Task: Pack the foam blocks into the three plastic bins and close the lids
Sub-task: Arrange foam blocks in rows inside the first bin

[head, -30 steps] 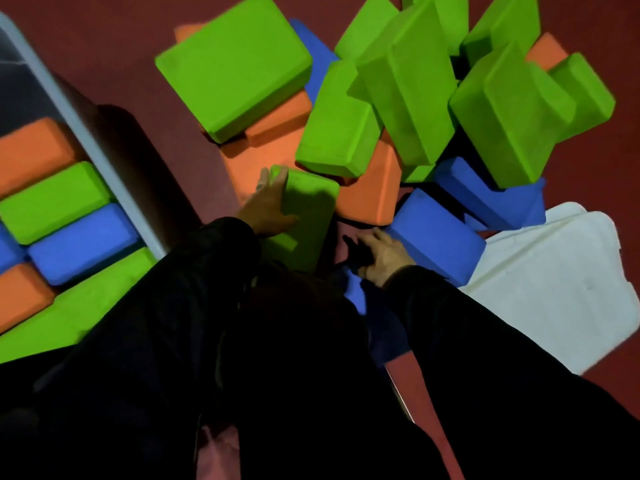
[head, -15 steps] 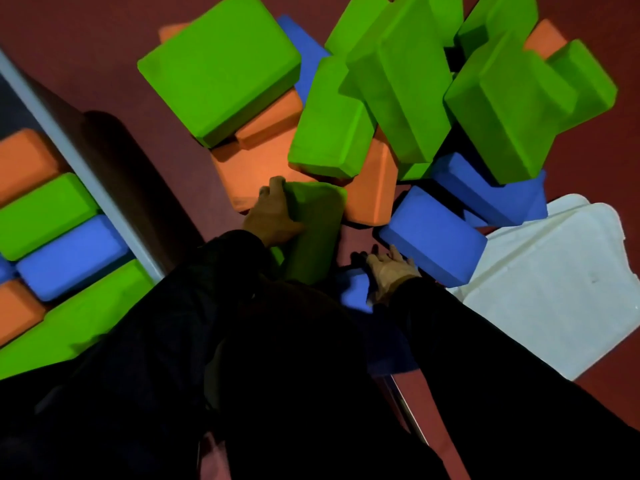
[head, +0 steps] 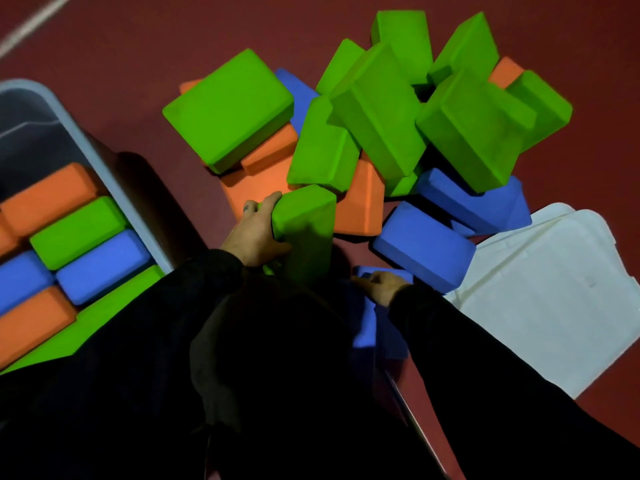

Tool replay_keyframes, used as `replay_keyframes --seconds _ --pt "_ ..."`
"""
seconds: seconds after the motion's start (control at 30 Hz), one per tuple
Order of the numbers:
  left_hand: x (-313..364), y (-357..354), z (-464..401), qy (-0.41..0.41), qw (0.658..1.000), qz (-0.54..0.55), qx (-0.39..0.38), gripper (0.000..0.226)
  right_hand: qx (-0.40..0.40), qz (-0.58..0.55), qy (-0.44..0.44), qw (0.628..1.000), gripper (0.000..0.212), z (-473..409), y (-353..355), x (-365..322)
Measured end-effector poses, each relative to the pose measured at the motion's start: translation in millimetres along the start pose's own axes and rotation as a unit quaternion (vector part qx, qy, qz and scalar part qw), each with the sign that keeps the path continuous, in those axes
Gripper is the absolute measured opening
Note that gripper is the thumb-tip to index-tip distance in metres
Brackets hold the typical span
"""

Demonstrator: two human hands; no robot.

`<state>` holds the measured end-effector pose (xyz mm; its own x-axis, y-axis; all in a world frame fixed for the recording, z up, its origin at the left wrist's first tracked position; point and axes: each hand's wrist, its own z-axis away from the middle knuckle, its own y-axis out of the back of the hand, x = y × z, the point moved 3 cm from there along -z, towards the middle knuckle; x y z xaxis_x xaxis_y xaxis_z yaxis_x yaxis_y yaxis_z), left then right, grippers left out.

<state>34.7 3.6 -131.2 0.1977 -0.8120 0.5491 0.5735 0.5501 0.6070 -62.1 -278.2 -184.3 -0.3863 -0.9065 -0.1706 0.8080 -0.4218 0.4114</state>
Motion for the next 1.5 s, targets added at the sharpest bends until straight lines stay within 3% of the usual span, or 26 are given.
replay_keyframes --seconds 0.13,0.27,0.4,0.73,0.83,0.93,1.13,1.33,1.5 --pt "-6.3 -1.5 5.0 0.008 1.000 0.011 0.006 0.109 0.031 -0.004 0.025 0.999 0.066 -3.6 -22.3 -0.5" --pt "-12.2 -2.0 7.7 0.036 0.999 0.024 0.015 0.109 0.054 -0.035 0.014 0.998 0.058 -9.6 -35.3 -13.6" --pt "-16.2 -3.2 7.9 0.041 0.999 0.027 0.017 0.108 0.065 -0.119 -0.058 0.989 0.096 -12.8 -39.9 -25.2" --pt "-7.3 7.9 22.9 0.009 0.999 0.034 0.042 0.100 0.082 -0.100 -0.067 0.989 0.059 -1.3 -28.3 -30.7" --pt "3.5 23.9 35.8 0.002 0.996 0.036 0.085 0.099 0.123 -0.103 -0.032 0.986 0.064 17.4 -2.5 -37.4" --pt "17.5 48.9 50.1 -0.016 0.992 0.024 0.127 0.095 0.179 -0.134 0.012 0.975 0.051 45.8 32.9 -44.7" --pt "43.3 103.3 96.3 -0.012 0.970 0.051 0.236 0.082 0.298 -0.198 0.131 0.924 0.044 114.9 87.9 -72.9" --pt "50.0 154.7 162.9 -0.019 0.913 0.088 0.397 0.094 0.400 -0.327 0.216 0.828 0.083 184.0 129.8 -140.6" --pt "3.1 213.7 243.0 -0.001 0.862 0.096 0.498 0.082 0.399 -0.278 0.265 0.833 0.093 233.1 138.5 -219.3"
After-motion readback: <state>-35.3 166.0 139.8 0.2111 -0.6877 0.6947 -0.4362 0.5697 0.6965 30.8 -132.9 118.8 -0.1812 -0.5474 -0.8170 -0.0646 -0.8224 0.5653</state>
